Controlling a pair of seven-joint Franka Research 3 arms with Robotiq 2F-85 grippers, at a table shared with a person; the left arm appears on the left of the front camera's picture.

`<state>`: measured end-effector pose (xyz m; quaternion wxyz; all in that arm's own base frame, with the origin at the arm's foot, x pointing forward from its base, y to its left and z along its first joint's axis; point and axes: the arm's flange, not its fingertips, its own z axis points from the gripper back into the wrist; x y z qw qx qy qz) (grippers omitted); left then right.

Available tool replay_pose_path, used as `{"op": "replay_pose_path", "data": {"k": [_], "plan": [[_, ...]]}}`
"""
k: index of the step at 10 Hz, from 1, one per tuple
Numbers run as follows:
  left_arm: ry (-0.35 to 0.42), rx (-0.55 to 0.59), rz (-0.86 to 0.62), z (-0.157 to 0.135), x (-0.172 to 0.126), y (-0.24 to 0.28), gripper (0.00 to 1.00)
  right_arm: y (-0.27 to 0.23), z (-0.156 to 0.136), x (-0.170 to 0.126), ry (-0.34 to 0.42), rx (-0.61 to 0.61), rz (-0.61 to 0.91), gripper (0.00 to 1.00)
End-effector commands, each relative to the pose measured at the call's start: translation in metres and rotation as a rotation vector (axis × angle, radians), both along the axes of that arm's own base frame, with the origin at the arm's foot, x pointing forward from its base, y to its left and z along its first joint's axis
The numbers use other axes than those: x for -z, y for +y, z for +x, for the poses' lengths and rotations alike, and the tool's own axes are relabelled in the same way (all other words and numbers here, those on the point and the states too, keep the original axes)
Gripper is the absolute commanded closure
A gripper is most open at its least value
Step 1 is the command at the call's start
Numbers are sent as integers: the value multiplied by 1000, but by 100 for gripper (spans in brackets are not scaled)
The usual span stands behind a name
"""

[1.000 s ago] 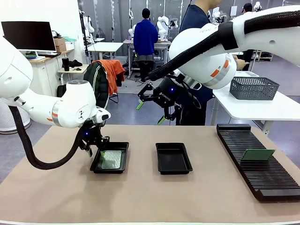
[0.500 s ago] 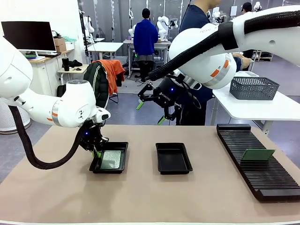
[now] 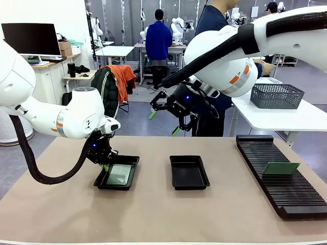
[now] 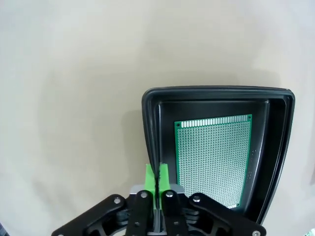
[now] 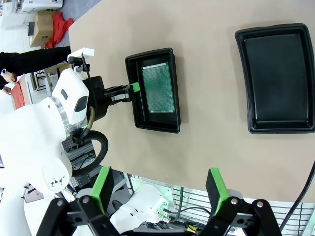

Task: Inspect and transfer BCBs to ESD trays.
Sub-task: Pick up the ESD tray and place it on the left side of the table.

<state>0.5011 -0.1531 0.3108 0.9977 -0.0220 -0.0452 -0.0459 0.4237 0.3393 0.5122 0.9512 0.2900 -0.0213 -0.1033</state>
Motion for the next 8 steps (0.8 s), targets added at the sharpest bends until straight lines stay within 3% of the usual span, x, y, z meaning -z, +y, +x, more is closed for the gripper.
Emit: {"op": "replay_pose_path", "data": {"k": [1, 7, 8], "plan": [[-6, 0, -2, 0, -1, 0, 100, 2, 2, -2, 8, 16, -20, 0], [-6, 0, -2, 0, -1, 0, 100, 2, 2, -2, 8, 16, -20, 0], [-1, 1, -1, 0, 0, 0, 96, 2, 2, -2, 8, 16, -20, 0]]}}
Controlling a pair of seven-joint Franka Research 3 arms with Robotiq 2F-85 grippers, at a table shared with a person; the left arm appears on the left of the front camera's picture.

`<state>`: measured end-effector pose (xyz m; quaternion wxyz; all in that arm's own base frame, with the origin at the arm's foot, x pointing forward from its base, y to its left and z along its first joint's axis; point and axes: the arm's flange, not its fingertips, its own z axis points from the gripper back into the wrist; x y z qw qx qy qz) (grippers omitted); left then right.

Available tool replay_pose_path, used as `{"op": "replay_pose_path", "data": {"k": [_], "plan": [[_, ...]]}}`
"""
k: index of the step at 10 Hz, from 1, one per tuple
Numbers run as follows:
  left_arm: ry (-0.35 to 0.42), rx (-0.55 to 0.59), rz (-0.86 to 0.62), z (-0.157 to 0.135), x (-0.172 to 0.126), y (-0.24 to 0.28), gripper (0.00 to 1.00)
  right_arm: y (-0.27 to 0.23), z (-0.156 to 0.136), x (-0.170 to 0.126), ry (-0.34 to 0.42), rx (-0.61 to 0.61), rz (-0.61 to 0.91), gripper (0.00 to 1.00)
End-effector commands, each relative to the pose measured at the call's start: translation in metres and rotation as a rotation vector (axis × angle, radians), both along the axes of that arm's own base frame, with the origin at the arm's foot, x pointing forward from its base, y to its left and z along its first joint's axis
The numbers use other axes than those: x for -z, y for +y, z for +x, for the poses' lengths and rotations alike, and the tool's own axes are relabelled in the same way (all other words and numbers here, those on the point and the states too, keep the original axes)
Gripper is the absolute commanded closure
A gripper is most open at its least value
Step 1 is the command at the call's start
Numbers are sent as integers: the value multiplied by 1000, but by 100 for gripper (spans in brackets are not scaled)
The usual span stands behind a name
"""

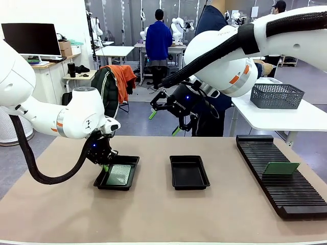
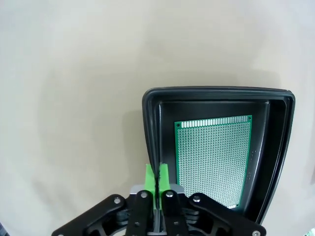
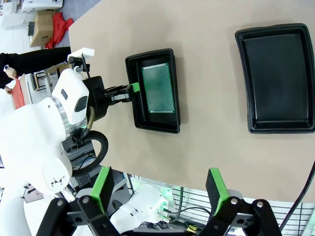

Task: Inspect and transfer BCBs to ESD trays.
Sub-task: Pick up the ESD tray and place it on the left side of the table.

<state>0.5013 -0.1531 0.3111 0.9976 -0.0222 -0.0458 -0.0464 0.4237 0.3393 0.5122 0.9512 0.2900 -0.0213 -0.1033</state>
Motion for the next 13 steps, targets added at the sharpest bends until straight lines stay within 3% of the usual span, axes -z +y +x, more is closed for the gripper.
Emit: {"op": "replay_pose_path", "data": {"k": [1, 8, 13], "plan": [[7, -12, -29, 0, 1, 10, 97, 2, 2, -2, 8, 16, -20, 0], [-19, -59, -246, -1, -25, 92, 97, 2, 2, -2, 8, 16, -20, 0], [-71, -131, -285, -3, -37, 198, 97, 2, 2, -2, 8, 16, -20, 0]]}}
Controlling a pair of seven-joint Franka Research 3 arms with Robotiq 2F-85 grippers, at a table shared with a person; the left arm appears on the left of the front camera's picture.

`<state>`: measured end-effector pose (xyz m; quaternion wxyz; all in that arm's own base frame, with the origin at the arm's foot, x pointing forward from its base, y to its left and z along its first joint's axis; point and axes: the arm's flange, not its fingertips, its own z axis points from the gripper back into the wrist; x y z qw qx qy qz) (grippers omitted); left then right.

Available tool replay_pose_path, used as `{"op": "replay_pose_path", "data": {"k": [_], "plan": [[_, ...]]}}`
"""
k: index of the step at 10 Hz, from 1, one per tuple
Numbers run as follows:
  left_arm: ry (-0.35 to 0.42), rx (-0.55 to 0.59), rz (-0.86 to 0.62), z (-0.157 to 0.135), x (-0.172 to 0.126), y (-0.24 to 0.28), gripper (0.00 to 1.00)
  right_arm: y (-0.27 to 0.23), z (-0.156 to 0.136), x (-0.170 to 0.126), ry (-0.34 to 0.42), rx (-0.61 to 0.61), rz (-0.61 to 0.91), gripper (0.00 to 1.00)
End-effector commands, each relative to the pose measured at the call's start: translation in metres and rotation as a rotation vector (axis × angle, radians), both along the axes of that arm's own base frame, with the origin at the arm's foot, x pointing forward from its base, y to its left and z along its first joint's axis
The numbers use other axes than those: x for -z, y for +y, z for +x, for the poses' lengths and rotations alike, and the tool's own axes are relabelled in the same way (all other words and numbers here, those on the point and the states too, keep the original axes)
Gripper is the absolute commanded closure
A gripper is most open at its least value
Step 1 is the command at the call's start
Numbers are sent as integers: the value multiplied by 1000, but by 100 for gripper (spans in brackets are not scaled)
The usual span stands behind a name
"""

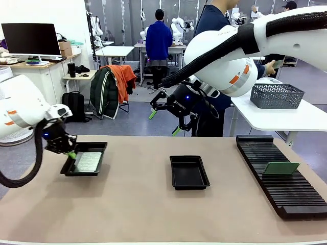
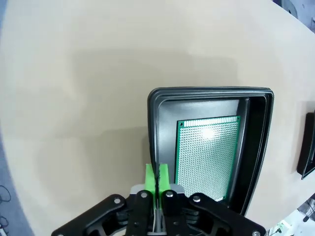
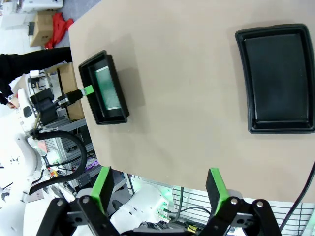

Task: Inspect and transfer BCBs to ESD trays.
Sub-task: Pick up the ESD tray and place it on the left side of the table.

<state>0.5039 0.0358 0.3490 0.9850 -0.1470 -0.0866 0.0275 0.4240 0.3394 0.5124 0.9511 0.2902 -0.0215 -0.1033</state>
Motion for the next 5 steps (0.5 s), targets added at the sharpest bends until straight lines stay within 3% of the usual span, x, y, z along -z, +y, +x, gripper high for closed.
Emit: {"op": "replay_pose_path", "data": {"k": [1, 5], "plan": [[-13, 0, -14, -7, 0, 25, 97, 2, 1, -1, 8, 16, -20, 0], [-4, -7, 8, -9, 9, 72, 97, 2, 1, -1, 8, 16, -20, 0]]}}
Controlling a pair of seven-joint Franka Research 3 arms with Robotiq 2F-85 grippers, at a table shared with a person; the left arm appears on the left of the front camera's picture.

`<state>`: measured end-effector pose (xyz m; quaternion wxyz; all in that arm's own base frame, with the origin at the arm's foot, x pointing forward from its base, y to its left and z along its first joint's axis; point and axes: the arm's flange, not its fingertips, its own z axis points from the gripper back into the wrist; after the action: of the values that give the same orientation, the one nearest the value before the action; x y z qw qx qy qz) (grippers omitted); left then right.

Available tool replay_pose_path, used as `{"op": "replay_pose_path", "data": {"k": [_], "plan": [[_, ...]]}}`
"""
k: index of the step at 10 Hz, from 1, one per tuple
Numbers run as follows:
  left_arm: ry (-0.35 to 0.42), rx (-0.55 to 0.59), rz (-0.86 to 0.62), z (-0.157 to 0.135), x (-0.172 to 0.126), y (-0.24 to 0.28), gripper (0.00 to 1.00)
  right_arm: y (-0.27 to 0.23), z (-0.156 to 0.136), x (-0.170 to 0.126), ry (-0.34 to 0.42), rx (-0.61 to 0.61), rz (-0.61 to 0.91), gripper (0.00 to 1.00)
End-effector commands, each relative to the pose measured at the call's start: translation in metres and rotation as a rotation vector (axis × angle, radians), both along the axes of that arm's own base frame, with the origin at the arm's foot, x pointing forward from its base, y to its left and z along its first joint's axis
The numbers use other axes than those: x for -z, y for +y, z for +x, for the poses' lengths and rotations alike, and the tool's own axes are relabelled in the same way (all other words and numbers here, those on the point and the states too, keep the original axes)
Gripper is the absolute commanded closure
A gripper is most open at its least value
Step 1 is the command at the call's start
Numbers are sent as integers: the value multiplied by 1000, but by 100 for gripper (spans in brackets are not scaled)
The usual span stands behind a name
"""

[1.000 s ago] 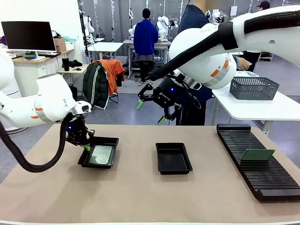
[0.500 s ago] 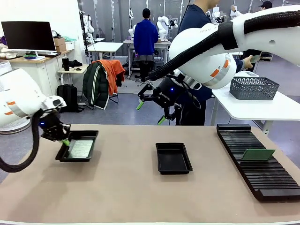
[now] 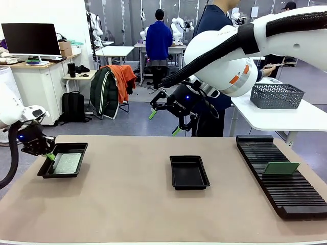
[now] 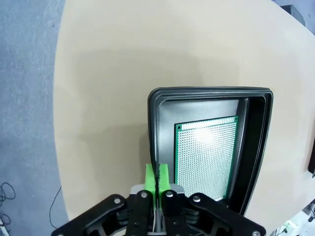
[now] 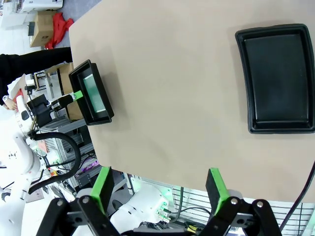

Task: Inspect and transfer BCBs to ESD trays.
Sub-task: Pick up the ESD tray and place it on the left side of the table.

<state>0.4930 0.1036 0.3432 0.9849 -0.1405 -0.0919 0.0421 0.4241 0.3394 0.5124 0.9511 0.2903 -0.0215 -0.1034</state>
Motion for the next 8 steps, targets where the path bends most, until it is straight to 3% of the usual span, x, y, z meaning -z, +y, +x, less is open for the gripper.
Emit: {"op": "replay_pose_path", "data": {"k": [1, 8], "plan": [[-1, 33, 5, 2, 5, 6, 97, 2, 1, -1, 8, 16, -20, 0], [3, 42, 21, 1, 31, 12, 97, 2, 1, -1, 8, 16, -20, 0]]}}
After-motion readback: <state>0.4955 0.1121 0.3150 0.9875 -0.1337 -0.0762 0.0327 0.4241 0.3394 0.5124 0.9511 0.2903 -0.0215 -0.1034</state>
